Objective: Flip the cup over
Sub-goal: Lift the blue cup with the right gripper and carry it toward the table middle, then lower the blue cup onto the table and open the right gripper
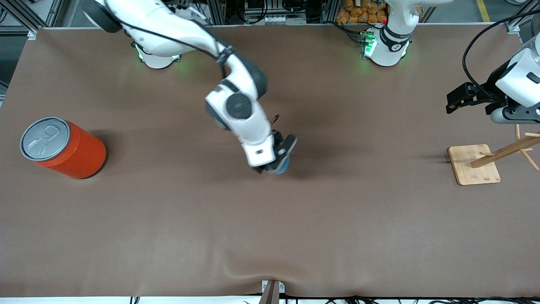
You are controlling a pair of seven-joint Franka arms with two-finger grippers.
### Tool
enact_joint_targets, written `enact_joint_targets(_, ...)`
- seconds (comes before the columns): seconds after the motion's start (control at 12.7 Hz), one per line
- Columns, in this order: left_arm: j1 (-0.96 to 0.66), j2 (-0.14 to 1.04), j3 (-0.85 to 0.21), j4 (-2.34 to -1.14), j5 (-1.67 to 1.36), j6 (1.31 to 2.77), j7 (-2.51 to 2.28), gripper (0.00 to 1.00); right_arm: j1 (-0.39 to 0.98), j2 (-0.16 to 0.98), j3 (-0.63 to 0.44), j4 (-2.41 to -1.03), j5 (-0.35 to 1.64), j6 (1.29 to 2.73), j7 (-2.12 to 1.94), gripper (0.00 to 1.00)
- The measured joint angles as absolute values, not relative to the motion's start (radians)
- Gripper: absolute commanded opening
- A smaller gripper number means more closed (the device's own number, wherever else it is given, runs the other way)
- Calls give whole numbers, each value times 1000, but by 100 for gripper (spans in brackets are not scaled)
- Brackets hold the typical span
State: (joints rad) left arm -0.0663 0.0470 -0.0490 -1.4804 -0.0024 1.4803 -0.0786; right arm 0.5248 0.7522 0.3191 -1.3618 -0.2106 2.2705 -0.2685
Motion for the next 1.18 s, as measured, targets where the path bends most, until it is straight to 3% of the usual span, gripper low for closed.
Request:
enact_joint_targets(0.24, -66, 48, -49, -1481, -2, 1480, -79, 100, 627, 826, 300, -1309, -340, 2273, -385, 0)
enact_joint_targets(0.71, -46, 57, -48, -1482, -2, 1480, -79, 100, 784, 915, 212, -1290, -356, 2305, -327, 0)
enact_joint_targets(0.79, -41, 60, -48, -1483, -2, 1480, -79, 100, 789, 927, 208, -1290, -358, 2322, -302, 20)
enact_joint_targets(0.86, -39, 63, -48, -1483, -2, 1480, -79, 100, 790, 935, 203, -1290, -358, 2329, -291, 99)
enact_joint_targets(1.18, -40, 64, -52, -1483, -2, 1480, -79, 100, 790, 944, 193, -1285, -361, 2334, -285, 100)
